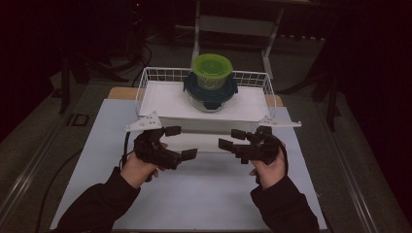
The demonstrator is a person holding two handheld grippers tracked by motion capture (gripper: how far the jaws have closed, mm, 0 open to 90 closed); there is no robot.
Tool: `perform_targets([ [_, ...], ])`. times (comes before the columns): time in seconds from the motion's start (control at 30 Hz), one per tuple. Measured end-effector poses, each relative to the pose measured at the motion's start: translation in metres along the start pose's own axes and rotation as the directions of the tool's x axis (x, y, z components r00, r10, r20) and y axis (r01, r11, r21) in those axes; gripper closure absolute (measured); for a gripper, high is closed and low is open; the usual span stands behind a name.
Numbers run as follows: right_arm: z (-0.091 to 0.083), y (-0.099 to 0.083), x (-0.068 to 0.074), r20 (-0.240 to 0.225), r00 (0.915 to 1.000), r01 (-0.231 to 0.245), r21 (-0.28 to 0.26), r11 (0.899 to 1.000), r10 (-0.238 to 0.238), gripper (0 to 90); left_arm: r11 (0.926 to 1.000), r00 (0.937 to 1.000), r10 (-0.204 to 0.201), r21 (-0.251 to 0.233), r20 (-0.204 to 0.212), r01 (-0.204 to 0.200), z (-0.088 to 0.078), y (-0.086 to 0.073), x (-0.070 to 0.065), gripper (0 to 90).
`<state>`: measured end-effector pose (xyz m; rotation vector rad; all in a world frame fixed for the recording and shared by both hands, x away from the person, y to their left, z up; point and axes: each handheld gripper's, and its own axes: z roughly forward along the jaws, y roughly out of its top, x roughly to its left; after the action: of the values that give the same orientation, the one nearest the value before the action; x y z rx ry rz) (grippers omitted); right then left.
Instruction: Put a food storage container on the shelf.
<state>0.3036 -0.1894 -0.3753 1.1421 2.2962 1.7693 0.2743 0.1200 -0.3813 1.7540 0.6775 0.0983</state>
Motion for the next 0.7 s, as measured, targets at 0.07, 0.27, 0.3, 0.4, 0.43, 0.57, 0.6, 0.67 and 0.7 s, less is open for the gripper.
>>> perform_targets([
  [0.07,0.001,-0.011,-0.004,-0.005,1.0000,-0.005,-0.003,1.000,0.005,22.0,1.0000,1.0000,0.002,0.010,0.003,-0.002,0.001,-0.007,0.000,0.0],
  [0.27,0.007,-0.037,-0.016,0.010,0.9991,-0.041,0.026,0.999,0.040,22.0,0.9990,0.9999,-0.014,0.041,0.007,0.014,0.004,-0.030,0.004,0.0],
  [0.3,0.007,-0.037,-0.016,0.010,0.9991,-0.041,0.026,0.999,0.040,22.0,0.9990,0.9999,-0.014,0.041,0.007,0.014,0.004,-0.030,0.004,0.0],
  [0.4,0.008,-0.050,-0.025,0.025,0.9979,-0.061,0.036,0.997,0.060,22.0,0.9979,0.9999,-0.017,0.063,0.001,0.017,0.006,-0.042,0.007,0.0],
  [0.43,0.008,-0.053,-0.027,0.029,0.9979,-0.059,0.034,0.998,0.058,22.0,0.9975,0.9999,-0.013,0.069,0.000,0.013,0.006,-0.045,0.007,0.0],
  [0.57,0.007,-0.061,-0.032,0.053,0.9972,-0.055,0.043,0.998,0.053,22.0,0.9960,0.9999,-0.012,0.089,0.002,0.012,0.008,-0.057,0.012,0.0],
  [0.6,0.006,-0.067,-0.036,0.069,0.9967,-0.046,0.049,0.998,0.042,22.0,0.9938,0.9998,-0.020,0.109,-0.005,0.020,0.010,-0.065,0.015,0.0],
  [0.67,0.006,-0.074,-0.040,0.071,0.9960,-0.058,0.053,0.997,0.055,22.0,0.9919,0.9995,-0.030,0.123,-0.010,0.031,0.011,-0.071,0.018,0.0],
  [0.7,0.005,-0.076,-0.041,0.075,0.9955,-0.062,0.055,0.997,0.058,22.0,0.9910,0.9993,-0.033,0.129,-0.015,0.035,0.012,-0.075,0.019,0.0],
])
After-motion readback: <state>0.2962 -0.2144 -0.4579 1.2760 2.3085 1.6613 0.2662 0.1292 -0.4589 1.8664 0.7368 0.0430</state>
